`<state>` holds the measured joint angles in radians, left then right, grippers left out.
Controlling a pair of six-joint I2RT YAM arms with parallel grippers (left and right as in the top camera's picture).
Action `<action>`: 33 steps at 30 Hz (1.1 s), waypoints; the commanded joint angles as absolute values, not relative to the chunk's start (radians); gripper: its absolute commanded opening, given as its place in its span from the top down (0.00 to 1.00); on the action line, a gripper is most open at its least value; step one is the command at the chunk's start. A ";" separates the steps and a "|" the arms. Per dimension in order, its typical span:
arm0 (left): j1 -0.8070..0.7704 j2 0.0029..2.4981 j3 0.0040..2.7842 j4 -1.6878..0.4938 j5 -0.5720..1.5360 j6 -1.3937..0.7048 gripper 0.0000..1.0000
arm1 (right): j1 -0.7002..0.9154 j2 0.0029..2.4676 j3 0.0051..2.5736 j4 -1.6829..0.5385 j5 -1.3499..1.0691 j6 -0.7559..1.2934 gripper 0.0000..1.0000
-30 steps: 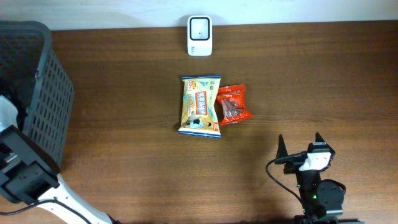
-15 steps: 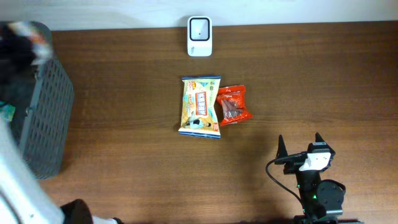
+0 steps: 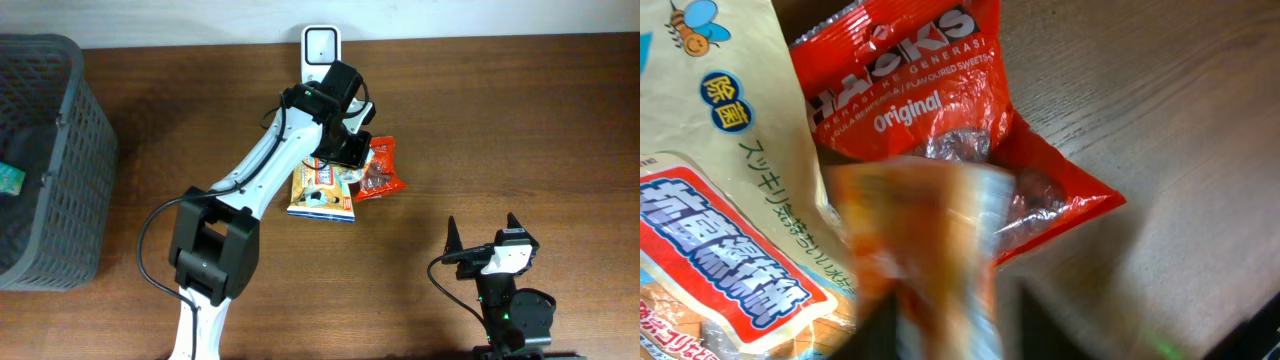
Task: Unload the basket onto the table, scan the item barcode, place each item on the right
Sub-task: 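Place the orange tissue pack onto the bags and withdraw left gripper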
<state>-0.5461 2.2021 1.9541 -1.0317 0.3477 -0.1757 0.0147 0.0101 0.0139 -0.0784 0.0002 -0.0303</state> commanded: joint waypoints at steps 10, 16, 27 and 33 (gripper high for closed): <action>-0.278 2.018 2.344 -1.413 0.272 -0.170 0.01 | 0.020 0.004 0.006 -0.081 0.005 -0.030 0.01; -0.006 1.994 2.339 -1.546 0.234 -0.170 0.01 | 0.020 0.004 0.006 -0.081 0.005 -0.030 0.01; 0.010 1.994 2.339 -1.517 0.189 -0.170 0.01 | 0.020 0.004 0.006 -0.081 0.005 -0.030 0.01; 0.010 1.994 2.339 -1.517 0.189 -0.170 0.01 | 0.020 0.004 0.006 -0.081 0.005 -0.030 0.01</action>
<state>0.0090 1.9881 2.3405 -1.5211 0.2008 -0.1757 0.0147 0.0101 0.0139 -0.0784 0.0002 -0.0307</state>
